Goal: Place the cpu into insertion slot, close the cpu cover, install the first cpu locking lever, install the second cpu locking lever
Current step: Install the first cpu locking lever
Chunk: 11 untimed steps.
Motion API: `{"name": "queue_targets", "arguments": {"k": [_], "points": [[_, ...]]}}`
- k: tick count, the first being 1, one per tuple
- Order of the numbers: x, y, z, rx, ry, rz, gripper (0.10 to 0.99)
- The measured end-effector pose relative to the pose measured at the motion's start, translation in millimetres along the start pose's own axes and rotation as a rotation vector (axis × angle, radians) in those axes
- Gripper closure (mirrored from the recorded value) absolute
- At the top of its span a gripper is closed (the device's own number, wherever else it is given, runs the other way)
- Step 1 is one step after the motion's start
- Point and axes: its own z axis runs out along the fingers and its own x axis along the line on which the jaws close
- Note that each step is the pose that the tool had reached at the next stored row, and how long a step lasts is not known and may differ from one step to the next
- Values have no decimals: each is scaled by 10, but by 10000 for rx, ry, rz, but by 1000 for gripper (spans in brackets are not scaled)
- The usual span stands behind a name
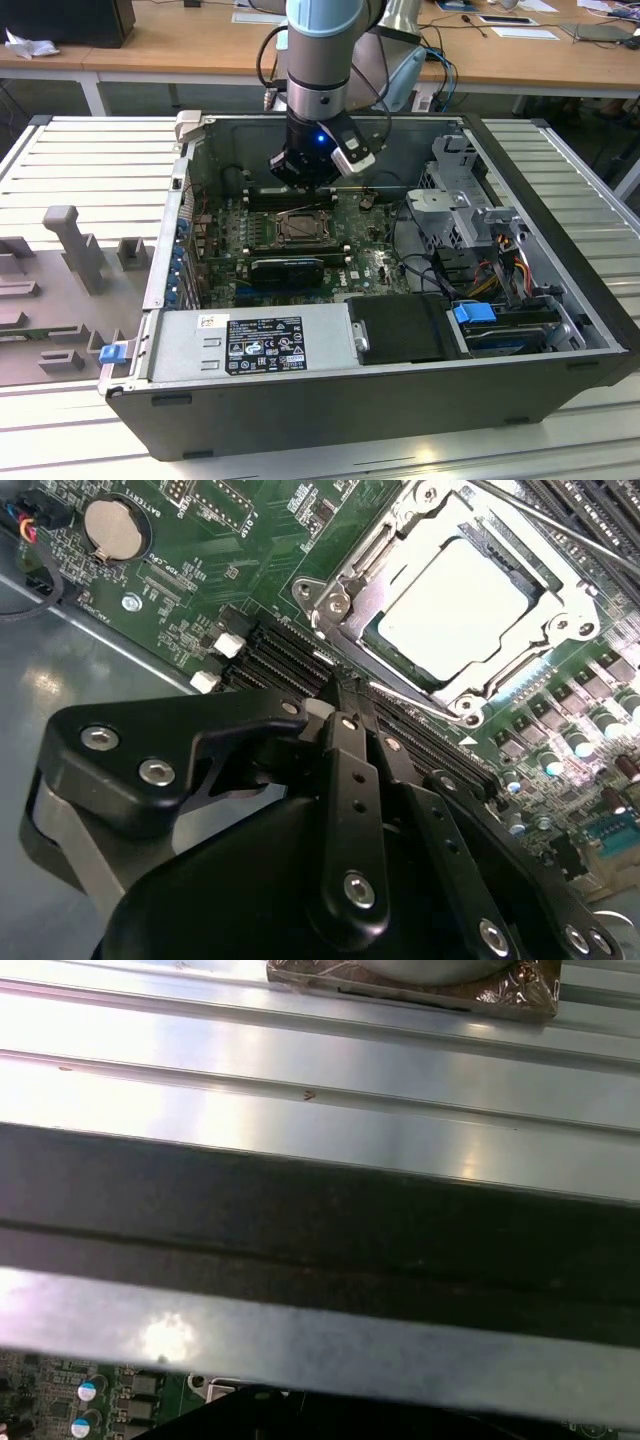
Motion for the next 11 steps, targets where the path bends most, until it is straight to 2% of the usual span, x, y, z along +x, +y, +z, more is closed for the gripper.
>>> {"name": "queue_targets", "arguments": {"k": [11], "points": [[0,-6,11,0,-1,0,980]]}}
